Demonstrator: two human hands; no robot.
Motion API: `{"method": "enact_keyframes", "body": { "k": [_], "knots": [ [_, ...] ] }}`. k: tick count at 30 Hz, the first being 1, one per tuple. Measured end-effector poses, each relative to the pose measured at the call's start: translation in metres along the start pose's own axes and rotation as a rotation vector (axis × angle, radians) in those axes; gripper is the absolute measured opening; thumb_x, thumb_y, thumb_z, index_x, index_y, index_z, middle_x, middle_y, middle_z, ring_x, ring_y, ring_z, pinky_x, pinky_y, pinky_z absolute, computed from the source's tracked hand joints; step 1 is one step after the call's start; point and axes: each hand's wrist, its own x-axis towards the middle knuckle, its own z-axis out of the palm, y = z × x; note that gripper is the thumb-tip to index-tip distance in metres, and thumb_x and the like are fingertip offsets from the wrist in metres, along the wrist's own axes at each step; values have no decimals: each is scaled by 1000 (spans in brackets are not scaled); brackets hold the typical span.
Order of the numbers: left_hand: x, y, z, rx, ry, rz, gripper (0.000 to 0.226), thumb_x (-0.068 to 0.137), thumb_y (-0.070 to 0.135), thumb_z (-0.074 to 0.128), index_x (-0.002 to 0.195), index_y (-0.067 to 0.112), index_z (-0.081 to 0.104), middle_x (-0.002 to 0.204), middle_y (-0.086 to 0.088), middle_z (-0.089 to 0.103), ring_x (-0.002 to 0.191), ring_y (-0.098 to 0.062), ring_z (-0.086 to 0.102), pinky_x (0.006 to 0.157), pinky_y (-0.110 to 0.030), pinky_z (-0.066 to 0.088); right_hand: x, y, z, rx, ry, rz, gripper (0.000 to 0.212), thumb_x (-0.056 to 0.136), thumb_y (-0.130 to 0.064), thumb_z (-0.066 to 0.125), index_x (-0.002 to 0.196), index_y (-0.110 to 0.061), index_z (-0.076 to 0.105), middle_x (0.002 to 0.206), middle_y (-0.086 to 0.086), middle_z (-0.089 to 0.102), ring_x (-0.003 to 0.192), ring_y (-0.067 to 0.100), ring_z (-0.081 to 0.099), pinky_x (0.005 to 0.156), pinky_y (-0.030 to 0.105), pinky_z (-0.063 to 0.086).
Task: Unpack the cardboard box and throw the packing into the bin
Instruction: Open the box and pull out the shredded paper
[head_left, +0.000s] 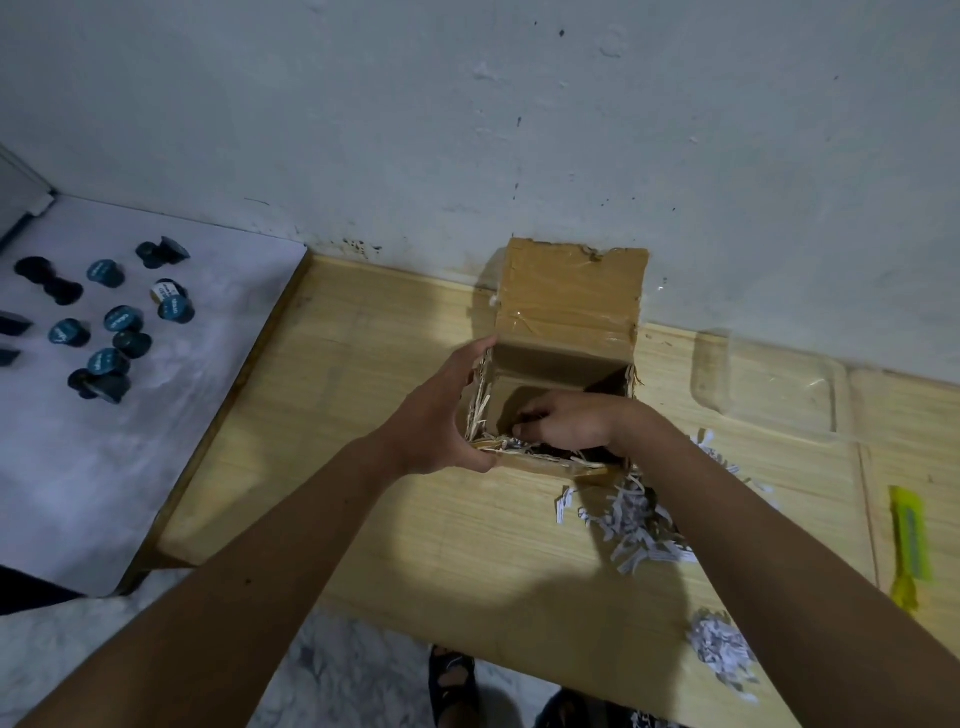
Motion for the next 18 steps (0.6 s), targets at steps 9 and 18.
{"method": "enact_keyframes", "body": {
  "k": [9, 18],
  "knots": [
    [1, -1, 1, 2, 5, -26, 138, 56, 23, 103, 165, 34, 20, 161, 16, 39, 139, -10, 55, 114, -35, 50, 16, 16, 9, 247, 6, -222, 38, 97, -11, 70, 132, -26, 69, 135, -10, 66, 126, 8, 60, 115, 35, 44],
    [2, -5, 1, 9, 2, -52, 142, 53, 34, 102, 165, 40, 15, 160, 11, 42, 138, -20, 58, 108, -48, 55, 19, 23, 13, 386, 313, -269, 21, 99, -18, 69, 118, -23, 76, 114, -12, 75, 106, 12, 70, 99, 34, 54]
  ]
}}
